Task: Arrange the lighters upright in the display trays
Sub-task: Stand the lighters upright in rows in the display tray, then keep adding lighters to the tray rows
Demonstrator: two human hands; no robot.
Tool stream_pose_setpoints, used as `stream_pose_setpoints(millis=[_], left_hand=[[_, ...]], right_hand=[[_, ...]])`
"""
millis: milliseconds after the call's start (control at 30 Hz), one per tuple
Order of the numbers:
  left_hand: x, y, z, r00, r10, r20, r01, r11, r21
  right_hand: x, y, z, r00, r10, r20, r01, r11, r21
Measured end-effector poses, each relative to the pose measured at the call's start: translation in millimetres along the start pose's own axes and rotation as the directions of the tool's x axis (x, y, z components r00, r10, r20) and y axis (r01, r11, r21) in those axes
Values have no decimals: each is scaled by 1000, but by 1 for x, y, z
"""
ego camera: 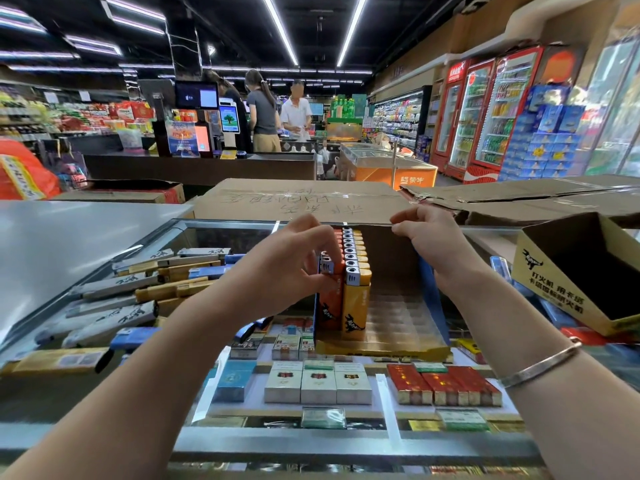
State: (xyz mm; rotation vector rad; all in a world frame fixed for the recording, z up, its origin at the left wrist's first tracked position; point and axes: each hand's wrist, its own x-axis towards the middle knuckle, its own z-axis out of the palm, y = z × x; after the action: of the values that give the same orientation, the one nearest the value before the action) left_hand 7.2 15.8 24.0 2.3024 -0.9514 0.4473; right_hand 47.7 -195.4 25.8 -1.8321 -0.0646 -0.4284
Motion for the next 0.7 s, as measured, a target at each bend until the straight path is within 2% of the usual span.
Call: stream_pose_setpoints(millis=[100, 233, 433, 567, 633, 700], left_hand=[[0, -5, -2, 997, -62, 45, 65, 995, -77], [0, -8, -2, 992, -79, 94, 91, 987, -135], [1, -9, -10, 990, -83, -115, 59, 978, -200], [-1, -6, -16, 957, -38, -287, 16, 997, -77], [-3, -5, -22, 963, -39, -266, 51, 998, 37], [-5, -3, -29, 980, -59, -188, 87, 986, 144]], right_hand=[[0, 1, 2, 1000, -18, 3, 19, 994, -110], [2, 4, 5, 998, -64, -8, 56, 921, -386], [-2, 7, 12, 994, -98, 48, 108, 837, -537], [-5, 8, 15, 981, -181, 63, 178, 735, -654], [-7, 8, 16, 975, -211, 75, 204, 699, -686], [-9, 7, 16, 971, -223, 86, 217, 675, -705]])
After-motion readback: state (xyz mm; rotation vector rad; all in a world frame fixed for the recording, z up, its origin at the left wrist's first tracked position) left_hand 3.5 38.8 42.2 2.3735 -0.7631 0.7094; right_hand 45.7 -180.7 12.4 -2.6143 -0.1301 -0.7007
